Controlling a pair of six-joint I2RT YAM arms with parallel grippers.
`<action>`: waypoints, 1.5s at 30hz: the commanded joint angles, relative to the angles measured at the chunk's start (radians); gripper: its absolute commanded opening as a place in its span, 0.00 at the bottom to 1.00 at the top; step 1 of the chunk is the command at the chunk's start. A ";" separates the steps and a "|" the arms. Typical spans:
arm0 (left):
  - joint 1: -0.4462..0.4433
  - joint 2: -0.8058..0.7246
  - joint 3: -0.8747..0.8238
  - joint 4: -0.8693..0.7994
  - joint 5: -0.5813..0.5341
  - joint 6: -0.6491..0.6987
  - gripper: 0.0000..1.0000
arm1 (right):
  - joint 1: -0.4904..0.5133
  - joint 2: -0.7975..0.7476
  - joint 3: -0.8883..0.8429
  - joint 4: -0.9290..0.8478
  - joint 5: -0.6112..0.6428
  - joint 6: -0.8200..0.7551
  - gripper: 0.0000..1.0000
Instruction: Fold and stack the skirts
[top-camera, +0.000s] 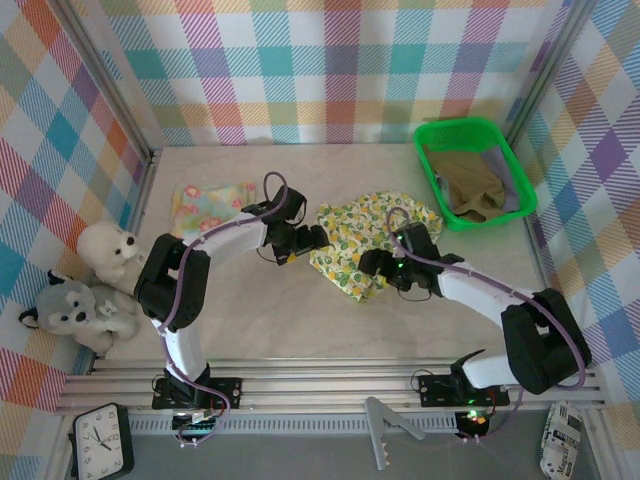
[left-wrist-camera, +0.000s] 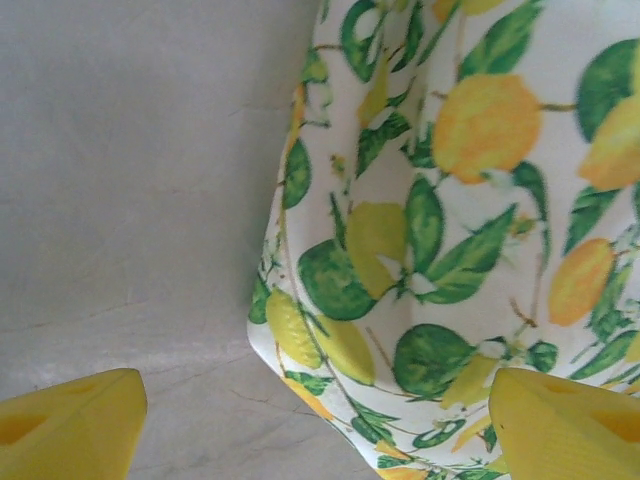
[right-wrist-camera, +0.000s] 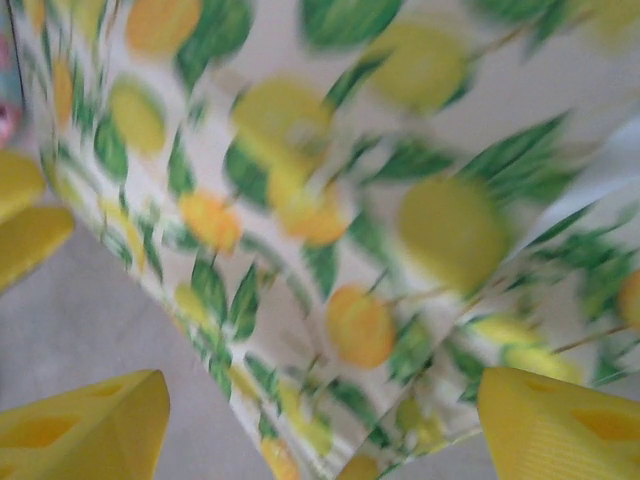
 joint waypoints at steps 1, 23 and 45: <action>-0.008 0.011 -0.007 0.014 -0.008 -0.052 0.88 | 0.047 0.016 0.002 -0.031 -0.018 -0.070 0.79; -0.003 -0.040 -0.017 -0.007 -0.086 -0.017 0.97 | 0.021 -0.016 0.188 -0.273 0.110 -0.394 0.76; 0.034 -0.163 -0.099 0.018 -0.172 -0.047 1.00 | -0.056 0.453 0.578 -0.526 0.131 -0.972 0.47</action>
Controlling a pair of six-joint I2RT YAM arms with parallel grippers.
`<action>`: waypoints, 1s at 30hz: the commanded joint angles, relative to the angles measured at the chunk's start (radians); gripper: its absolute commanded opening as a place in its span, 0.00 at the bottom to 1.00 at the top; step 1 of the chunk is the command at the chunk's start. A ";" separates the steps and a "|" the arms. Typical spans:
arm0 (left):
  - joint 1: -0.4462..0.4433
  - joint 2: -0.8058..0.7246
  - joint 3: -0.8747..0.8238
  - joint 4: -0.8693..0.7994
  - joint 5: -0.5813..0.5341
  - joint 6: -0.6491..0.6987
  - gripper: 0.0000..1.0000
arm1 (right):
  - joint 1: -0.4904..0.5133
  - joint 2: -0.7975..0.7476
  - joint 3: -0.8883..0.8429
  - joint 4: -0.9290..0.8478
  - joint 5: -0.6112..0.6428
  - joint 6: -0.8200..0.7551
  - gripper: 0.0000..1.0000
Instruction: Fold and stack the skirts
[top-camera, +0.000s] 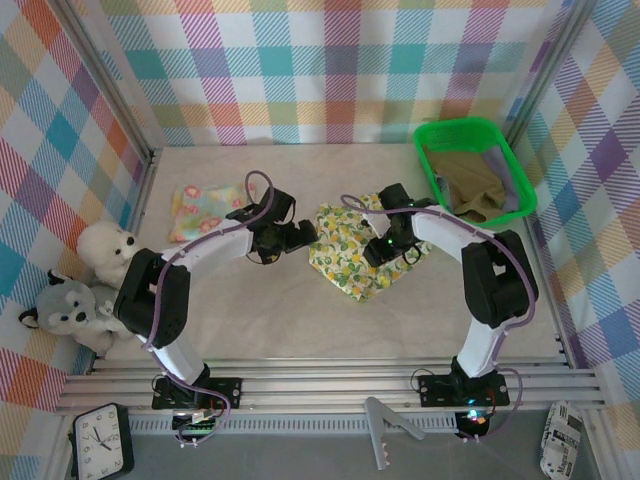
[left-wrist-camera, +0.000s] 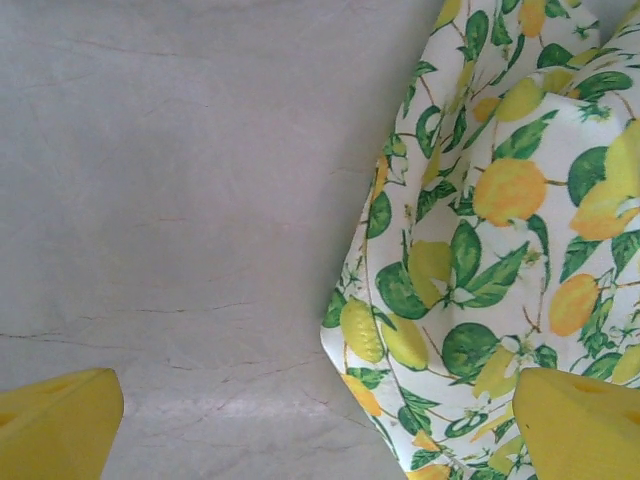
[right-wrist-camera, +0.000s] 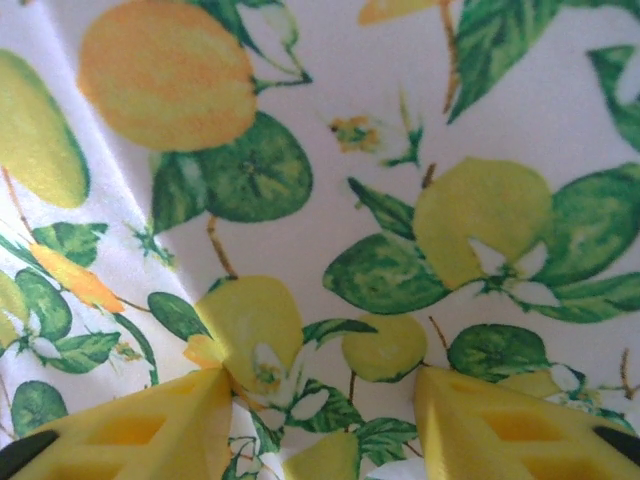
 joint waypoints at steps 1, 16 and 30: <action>0.009 -0.019 -0.002 0.001 -0.015 -0.005 1.00 | 0.010 0.014 0.023 -0.002 -0.003 -0.031 0.41; 0.028 -0.049 0.127 -0.060 0.000 0.252 1.00 | 0.013 -0.434 0.074 -0.171 0.330 -0.274 0.00; -0.083 -0.015 0.248 -0.061 0.107 0.571 1.00 | -0.237 -0.783 -0.034 0.081 0.323 -0.478 0.00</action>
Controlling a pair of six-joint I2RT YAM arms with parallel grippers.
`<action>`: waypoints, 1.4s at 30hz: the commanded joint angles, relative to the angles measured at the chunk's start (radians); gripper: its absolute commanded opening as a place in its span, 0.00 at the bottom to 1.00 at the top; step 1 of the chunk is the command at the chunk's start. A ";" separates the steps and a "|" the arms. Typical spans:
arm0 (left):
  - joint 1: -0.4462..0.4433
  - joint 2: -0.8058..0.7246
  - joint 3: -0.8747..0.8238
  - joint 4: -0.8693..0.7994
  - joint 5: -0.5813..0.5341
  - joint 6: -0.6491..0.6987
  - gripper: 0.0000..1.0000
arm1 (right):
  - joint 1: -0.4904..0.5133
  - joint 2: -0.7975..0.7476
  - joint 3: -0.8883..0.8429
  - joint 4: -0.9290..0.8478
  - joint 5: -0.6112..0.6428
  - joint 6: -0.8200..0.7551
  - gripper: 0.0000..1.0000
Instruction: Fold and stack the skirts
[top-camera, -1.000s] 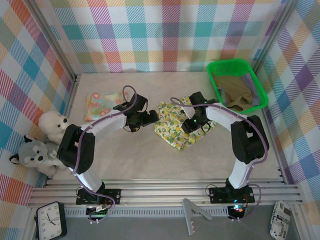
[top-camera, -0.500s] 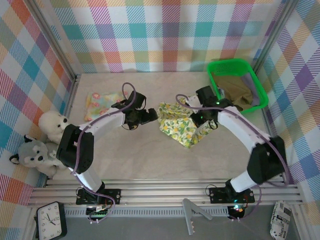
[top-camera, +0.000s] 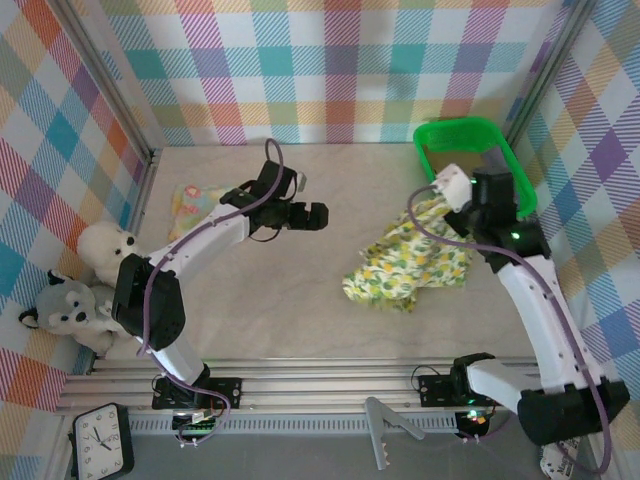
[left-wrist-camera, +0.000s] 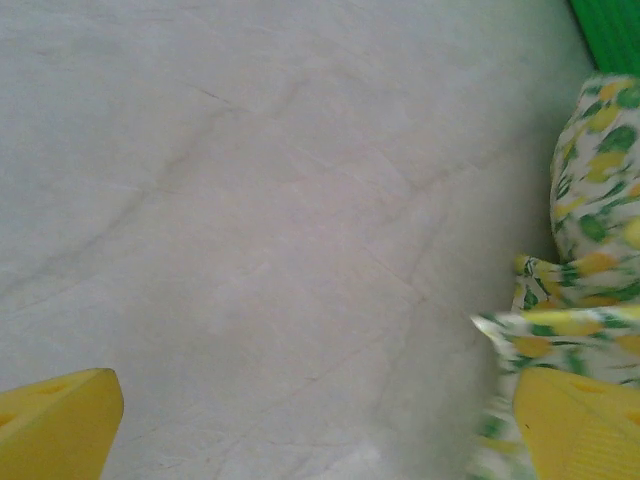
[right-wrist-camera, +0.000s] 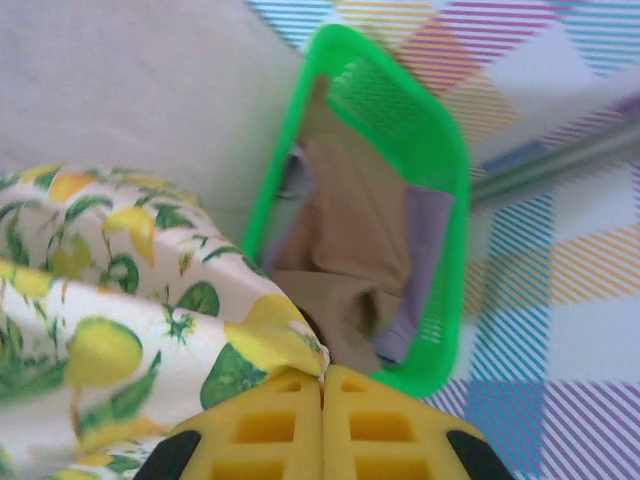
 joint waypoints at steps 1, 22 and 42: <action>-0.064 0.007 0.030 0.002 0.044 0.111 1.00 | -0.007 -0.035 -0.033 0.092 -0.110 0.005 0.00; -0.093 -0.142 -0.118 0.080 0.130 0.209 0.92 | 0.136 0.185 0.201 0.226 -0.655 0.089 0.00; -0.122 0.051 -0.186 0.085 0.151 0.271 0.81 | 0.092 0.364 -0.101 0.200 -0.542 0.043 0.00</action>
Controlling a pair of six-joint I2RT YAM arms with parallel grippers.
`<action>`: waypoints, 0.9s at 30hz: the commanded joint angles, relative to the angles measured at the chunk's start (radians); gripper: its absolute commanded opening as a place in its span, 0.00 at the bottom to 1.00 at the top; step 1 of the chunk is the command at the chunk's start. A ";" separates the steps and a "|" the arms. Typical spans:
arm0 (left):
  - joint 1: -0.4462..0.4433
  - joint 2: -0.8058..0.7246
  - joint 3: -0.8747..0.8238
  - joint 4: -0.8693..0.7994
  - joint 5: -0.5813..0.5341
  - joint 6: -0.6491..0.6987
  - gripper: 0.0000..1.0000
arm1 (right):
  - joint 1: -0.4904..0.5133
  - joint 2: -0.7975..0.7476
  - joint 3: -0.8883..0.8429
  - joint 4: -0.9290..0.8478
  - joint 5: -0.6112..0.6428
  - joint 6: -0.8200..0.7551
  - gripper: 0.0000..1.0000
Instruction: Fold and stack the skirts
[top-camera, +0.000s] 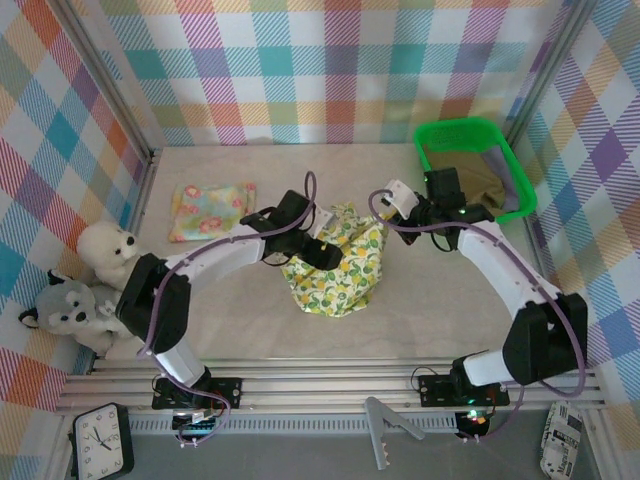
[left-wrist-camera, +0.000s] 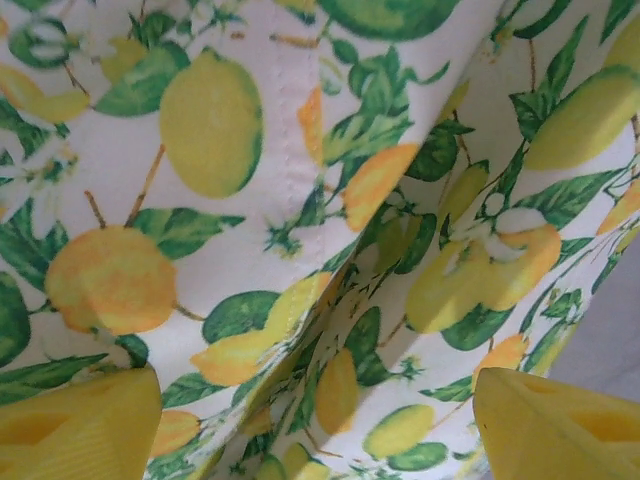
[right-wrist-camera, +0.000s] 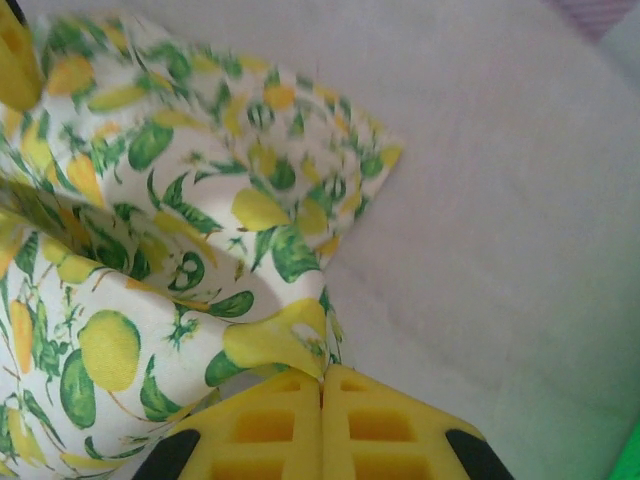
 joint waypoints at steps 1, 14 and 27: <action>-0.019 0.039 -0.004 -0.016 0.013 0.019 0.81 | -0.011 0.013 -0.009 0.019 0.017 -0.016 0.00; -0.028 0.018 -0.166 0.015 -0.001 -0.031 0.68 | -0.019 0.089 0.010 0.013 0.032 -0.015 0.00; -0.021 -0.021 -0.193 0.033 -0.084 -0.081 0.00 | -0.019 0.033 0.011 0.024 0.019 0.014 0.00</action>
